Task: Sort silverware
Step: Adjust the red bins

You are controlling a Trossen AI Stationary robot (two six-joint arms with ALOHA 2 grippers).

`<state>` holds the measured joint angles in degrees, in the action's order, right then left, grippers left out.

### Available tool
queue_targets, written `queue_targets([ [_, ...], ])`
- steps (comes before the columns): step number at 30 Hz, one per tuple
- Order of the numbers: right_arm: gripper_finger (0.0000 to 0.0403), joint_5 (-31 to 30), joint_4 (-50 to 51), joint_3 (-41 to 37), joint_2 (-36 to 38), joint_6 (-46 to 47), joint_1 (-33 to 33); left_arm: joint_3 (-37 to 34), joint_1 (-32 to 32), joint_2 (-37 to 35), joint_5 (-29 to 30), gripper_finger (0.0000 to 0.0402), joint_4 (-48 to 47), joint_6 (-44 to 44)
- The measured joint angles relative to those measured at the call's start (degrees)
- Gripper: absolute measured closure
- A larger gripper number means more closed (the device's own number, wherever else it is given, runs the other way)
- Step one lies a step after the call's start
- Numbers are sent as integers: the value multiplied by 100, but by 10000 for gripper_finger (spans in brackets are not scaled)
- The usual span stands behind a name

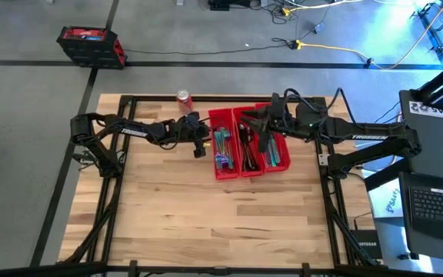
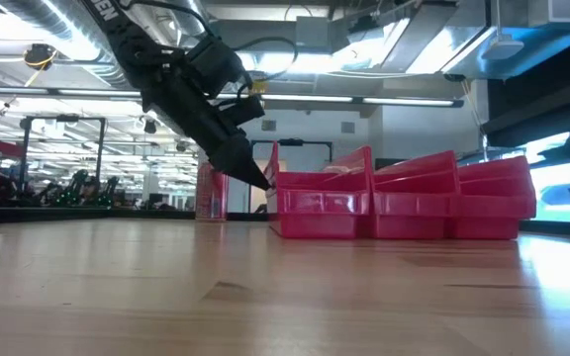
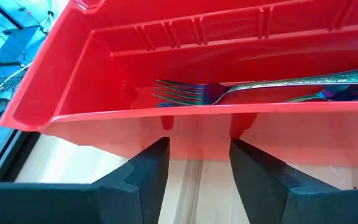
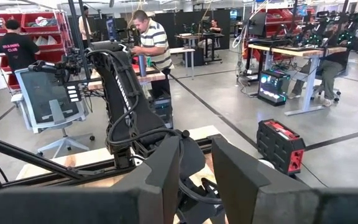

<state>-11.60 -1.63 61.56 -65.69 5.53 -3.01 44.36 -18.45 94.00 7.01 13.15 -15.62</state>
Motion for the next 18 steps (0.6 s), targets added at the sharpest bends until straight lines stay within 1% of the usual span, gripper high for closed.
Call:
queue_targets([
  [5, 322, 2, 4, 0, 0, 3, 0, 0, -77, 4, -24, 245, 21, -256],
  [12, 322, 4, 44, 0, 0, 8, 0, 0, -141, 9, -44, 245, 137, -287],
  [13, 322, 32, 44, 0, 0, 3, 0, 0, -139, 9, -42, 245, 143, -334],
  [16, 322, 368, 37, 0, 0, 0, -2, 9, -83, 9, -41, 245, -31, -765],
  [18, 322, 434, 0, 0, 0, -1, 0, 7, -23, 11, -12, 245, -107, -1008],
])
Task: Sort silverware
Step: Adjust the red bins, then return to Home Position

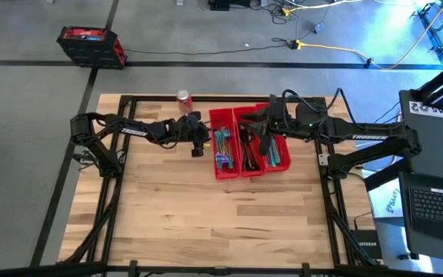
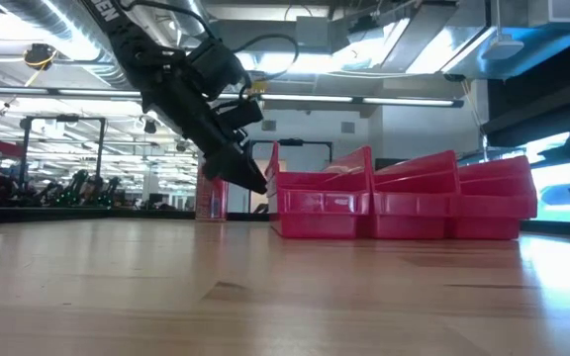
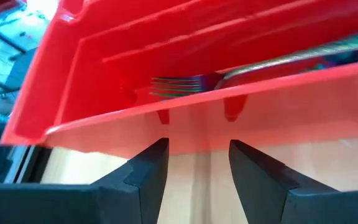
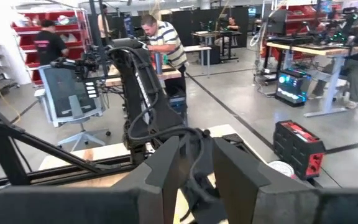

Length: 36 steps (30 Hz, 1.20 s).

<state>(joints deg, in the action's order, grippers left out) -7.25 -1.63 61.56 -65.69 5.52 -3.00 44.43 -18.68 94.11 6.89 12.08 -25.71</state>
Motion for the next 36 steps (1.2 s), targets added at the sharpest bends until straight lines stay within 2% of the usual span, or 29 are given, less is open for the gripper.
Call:
queue_targets([
  [6, 322, 4, 67, 0, 0, 12, 4, 0, 112, -304, 269, 245, -359, 226],
  [14, 322, -27, 185, 0, 0, 101, -3, -4, 51, -2000, -369, 245, -1606, 1192],
  [23, 322, 12, 265, 0, 0, 105, -3, -4, 157, -3429, -1663, 245, -1137, 1816],
  [25, 322, 11, 267, 0, 0, 110, -3, -4, 190, -3644, -1657, 245, -1121, 1842],
  [28, 322, -37, 265, 0, 0, 201, -2, -5, 193, -3877, -1244, 245, -1234, 1846],
  [30, 322, -56, 266, 0, 0, 219, 2, -5, 172, -3960, -1217, 245, -1246, 1832],
  [36, 322, 29, 368, 0, 0, 190, 2, -4, 186, -4085, -1963, 245, -1228, 1892],
])
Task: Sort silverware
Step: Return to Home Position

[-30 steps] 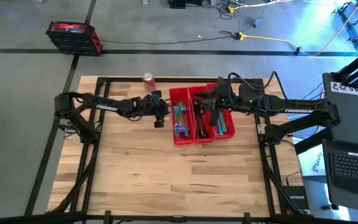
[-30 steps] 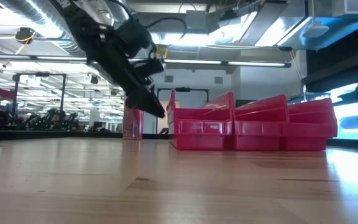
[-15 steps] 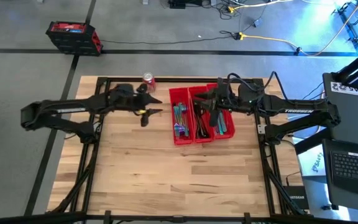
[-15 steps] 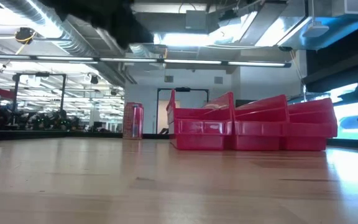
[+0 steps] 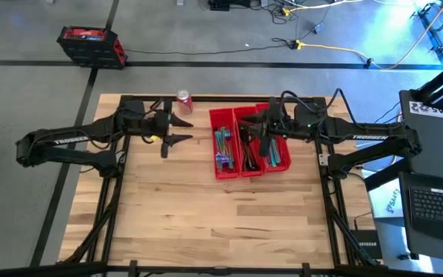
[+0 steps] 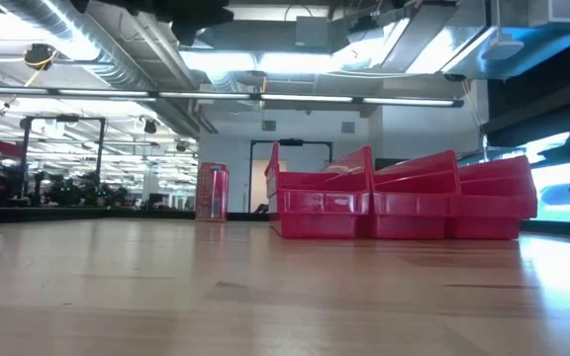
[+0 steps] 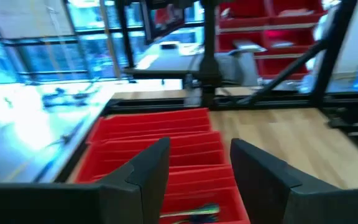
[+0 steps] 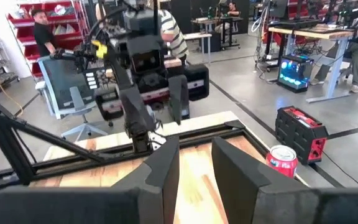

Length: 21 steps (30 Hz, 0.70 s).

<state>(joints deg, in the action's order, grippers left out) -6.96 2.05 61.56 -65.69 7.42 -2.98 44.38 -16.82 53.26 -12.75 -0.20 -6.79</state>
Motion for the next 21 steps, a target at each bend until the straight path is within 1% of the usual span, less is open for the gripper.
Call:
queue_targets([
  [2, 322, 48, 136, 0, 0, 3, 2, -2, -2, -3, -152, 245, -12, 23],
  [6, 322, 442, 403, 0, 0, 14, 43, -2, 0, -5, -376, 250, -5, 44],
  [8, 324, 515, 514, 0, 22, -39, 192, -2, 28, -7, -485, 268, -64, 42],
  [11, 337, 501, 659, 0, 118, -207, 443, -2, 35, -50, -743, 311, -175, -29],
  [16, 391, 499, 1260, 0, 463, -177, 604, -2, 32, -213, -807, 388, -465, -142],
  [18, 397, 503, 1479, 0, 594, -78, 632, -2, 28, -248, -807, 396, -579, -161],
  [21, 392, 518, 1650, 0, 746, 114, 640, -2, 28, -306, -807, 400, -697, -157],
])
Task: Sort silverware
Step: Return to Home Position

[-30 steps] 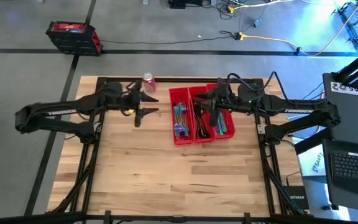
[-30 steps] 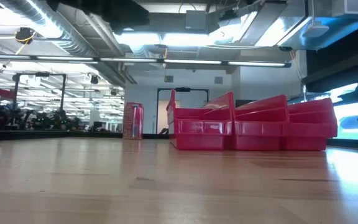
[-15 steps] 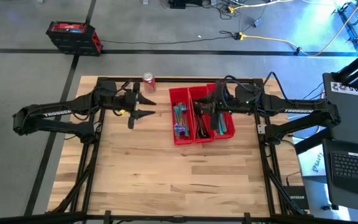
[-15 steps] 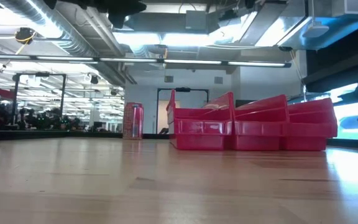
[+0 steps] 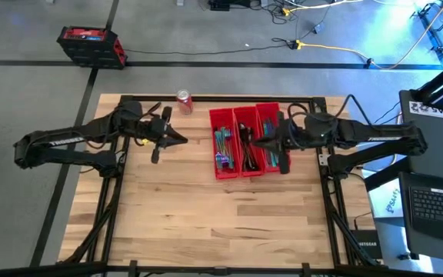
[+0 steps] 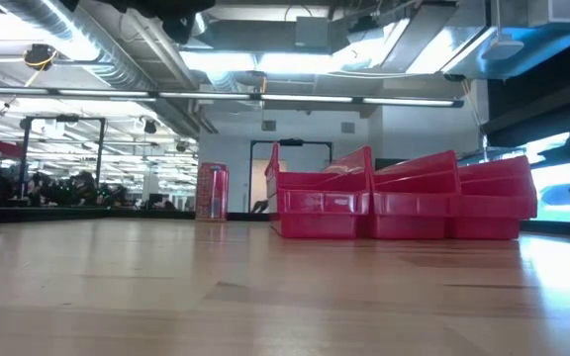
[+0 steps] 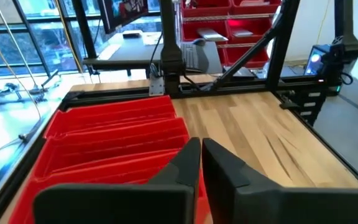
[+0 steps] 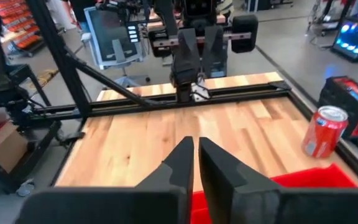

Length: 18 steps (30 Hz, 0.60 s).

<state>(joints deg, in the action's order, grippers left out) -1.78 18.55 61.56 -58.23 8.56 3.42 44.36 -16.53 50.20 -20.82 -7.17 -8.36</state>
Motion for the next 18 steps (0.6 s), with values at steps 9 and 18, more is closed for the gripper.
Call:
queue_targets([
  [9, 402, -37, 44, -51, 331, 0, -7, -3, 0, -328, 0, 402, -31, -68],
  [18, 402, -304, -838, -978, 1217, 26, -7, -572, 0, -853, 280, 401, 176, 5],
])
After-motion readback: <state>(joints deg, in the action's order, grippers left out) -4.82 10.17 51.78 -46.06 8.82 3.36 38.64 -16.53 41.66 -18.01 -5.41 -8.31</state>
